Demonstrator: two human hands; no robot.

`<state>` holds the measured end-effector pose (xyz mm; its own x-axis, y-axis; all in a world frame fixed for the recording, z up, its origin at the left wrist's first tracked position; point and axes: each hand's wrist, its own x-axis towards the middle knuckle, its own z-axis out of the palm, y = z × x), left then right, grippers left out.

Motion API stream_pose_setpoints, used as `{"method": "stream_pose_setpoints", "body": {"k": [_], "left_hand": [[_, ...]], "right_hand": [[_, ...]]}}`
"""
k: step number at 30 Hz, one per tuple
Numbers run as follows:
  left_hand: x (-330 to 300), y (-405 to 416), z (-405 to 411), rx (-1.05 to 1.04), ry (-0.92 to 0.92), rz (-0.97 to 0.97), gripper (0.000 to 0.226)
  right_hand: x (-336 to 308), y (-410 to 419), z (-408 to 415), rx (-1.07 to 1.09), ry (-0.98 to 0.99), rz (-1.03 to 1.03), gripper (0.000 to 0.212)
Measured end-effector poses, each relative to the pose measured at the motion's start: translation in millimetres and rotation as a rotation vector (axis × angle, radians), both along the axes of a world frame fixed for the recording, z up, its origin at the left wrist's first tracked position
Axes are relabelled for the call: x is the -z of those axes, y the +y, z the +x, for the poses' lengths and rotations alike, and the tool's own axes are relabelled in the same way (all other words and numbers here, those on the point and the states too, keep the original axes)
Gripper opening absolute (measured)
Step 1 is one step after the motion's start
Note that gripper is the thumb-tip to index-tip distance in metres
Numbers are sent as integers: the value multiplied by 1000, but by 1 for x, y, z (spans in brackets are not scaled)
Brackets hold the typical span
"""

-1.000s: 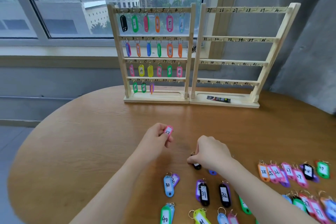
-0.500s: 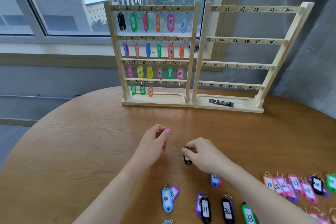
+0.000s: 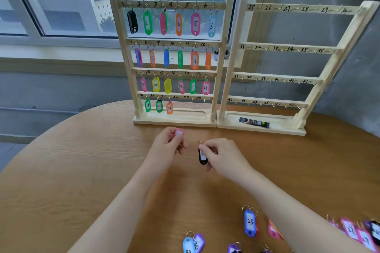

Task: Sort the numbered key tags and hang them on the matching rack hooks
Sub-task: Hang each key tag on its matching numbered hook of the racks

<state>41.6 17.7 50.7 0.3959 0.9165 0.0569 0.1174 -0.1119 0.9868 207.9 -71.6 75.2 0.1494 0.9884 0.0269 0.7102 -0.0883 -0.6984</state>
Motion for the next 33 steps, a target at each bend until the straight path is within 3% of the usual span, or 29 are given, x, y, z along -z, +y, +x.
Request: {"method": "stream_pose_setpoints", "body": {"k": [6, 19, 26, 33], "left_hand": [[-8, 44, 8, -51, -25, 32, 15], [-2, 108, 42, -126, -181, 36, 16], [6, 112, 50, -111, -144, 94, 18], [11, 114, 51, -198, -188, 69, 23]], "right_hand": [[-8, 34, 1, 34, 10, 59, 29], [-11, 96, -2, 104, -2, 33, 28], [-14, 118, 5, 129, -61, 83, 22], [-10, 124, 7, 150, -117, 96, 29]]}}
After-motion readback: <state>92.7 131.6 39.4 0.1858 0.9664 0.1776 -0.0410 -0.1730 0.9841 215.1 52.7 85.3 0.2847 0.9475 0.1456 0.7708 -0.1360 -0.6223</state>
